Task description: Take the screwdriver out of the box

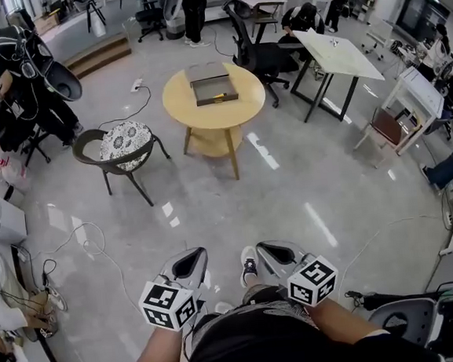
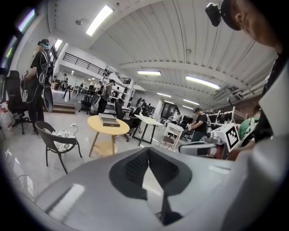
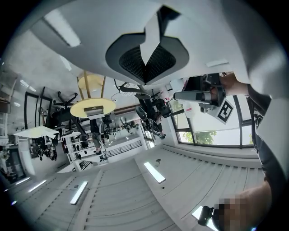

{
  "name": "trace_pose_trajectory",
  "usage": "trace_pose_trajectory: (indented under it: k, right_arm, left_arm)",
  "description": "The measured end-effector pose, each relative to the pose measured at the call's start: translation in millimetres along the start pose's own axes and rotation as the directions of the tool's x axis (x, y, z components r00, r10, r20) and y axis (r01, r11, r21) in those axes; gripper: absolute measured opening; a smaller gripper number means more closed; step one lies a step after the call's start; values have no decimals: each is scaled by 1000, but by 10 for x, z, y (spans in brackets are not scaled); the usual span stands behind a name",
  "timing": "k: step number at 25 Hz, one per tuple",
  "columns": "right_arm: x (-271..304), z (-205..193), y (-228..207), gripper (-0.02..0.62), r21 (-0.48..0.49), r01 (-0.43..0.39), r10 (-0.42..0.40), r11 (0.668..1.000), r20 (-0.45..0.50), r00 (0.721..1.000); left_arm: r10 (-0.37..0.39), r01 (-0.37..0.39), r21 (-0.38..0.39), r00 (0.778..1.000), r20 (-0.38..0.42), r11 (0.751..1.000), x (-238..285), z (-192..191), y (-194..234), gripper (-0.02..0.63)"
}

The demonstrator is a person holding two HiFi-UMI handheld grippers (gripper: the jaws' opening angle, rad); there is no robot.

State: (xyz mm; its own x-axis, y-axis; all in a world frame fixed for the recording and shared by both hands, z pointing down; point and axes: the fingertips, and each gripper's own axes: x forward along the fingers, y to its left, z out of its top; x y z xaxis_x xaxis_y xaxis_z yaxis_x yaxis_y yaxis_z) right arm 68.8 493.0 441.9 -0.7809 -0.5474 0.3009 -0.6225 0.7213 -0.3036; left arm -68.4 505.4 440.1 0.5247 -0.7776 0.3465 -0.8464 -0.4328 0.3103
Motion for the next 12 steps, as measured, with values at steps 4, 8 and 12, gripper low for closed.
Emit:
trace_pose_trajectory:
  k: [4, 8, 12]
  right_arm:
    - [258, 159, -203, 0, 2, -9, 9, 1000, 9, 1000]
    - [510, 378, -525, 0, 5, -25, 25, 1000, 24, 999]
    - [712, 639, -900, 0, -9, -39, 39, 999, 36, 999]
  left_arm:
    - [11, -11, 5, 1000, 3, 1000, 233, 170, 208, 60]
    - [-4, 4, 23, 1000, 4, 1000, 626, 427, 319, 60]
    - [-1, 1, 39, 1000, 4, 999, 1034, 701, 447, 60]
